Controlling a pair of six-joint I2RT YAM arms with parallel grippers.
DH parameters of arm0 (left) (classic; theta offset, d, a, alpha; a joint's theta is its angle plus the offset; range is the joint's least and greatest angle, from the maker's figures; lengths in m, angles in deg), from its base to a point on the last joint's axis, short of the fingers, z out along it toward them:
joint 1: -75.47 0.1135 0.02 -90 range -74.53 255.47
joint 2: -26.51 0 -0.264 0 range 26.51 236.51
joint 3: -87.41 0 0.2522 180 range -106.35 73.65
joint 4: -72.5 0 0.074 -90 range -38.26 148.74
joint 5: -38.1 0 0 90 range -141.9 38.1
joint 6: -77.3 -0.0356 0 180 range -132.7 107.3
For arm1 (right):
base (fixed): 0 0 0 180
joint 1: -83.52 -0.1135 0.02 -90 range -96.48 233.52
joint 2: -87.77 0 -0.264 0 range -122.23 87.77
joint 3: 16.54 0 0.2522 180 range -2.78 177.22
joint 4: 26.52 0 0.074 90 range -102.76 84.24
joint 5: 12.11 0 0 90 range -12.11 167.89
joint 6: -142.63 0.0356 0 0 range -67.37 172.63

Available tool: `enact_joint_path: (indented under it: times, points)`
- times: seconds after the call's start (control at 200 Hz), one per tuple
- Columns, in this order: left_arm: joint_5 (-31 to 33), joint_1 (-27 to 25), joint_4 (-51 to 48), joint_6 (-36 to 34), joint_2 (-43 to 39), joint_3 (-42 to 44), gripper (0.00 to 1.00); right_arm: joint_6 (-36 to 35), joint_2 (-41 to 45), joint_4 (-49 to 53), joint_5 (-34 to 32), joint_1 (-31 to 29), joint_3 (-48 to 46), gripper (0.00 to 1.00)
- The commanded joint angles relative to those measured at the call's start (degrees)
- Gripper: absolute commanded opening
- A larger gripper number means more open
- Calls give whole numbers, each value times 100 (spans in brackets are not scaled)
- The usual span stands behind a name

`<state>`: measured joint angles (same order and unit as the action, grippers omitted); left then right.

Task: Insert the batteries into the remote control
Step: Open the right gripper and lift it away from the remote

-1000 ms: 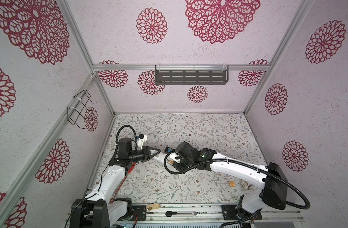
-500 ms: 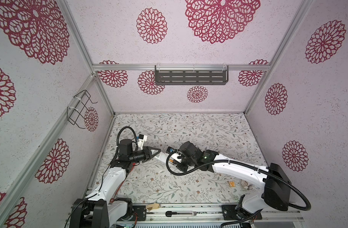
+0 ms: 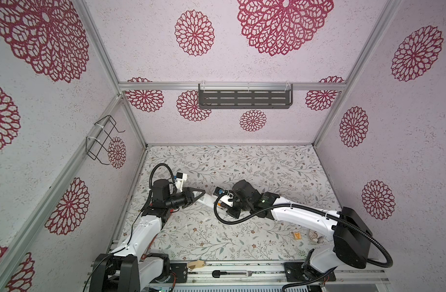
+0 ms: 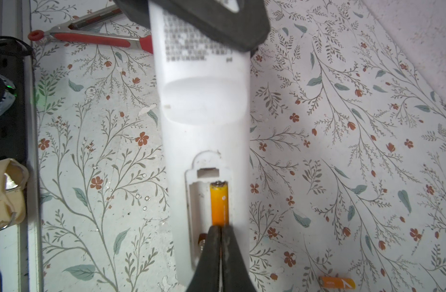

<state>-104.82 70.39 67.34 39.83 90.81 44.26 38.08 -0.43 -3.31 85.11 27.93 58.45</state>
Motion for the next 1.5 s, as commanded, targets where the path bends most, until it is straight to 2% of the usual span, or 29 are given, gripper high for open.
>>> enact_joint_path:
  times: [0.0,0.16,0.335,0.42,0.575,0.635,0.786,0.866,1.036,1.326,1.496]
  points:
    - [-1508,-164,692,636,-215,-165,0,-81,-309,68,-60,19,-129,9]
    - [-1403,21,385,442,-197,-214,0,-7,-41,235,-234,23,-120,10]
    - [-980,268,-1124,-639,-149,-576,0,437,540,210,-60,146,-141,13]
    - [-736,331,-1676,-1014,-121,-713,0,779,849,124,-2,210,-179,17]
    - [-343,394,-2302,-1444,-102,-887,0,1520,1194,17,-126,373,-230,36]
    - [-262,410,-2407,-1521,-122,-917,0,1929,1249,25,-486,440,-210,46]
    - [-217,473,-2436,-1536,-167,-928,0,2630,1080,345,-1216,687,-81,63]
    - [-261,503,-2428,-1538,-232,-926,0,3069,750,705,-1572,963,46,64]
    - [-308,508,-2363,-1536,-400,-898,0,3740,-97,960,-1206,1683,104,64]
    - [-398,508,-2183,-1423,-554,-833,0,3679,-1374,766,-702,2026,565,63]
    - [-437,508,-2020,-1300,-580,-779,0,3499,-1694,844,-642,2022,846,62]
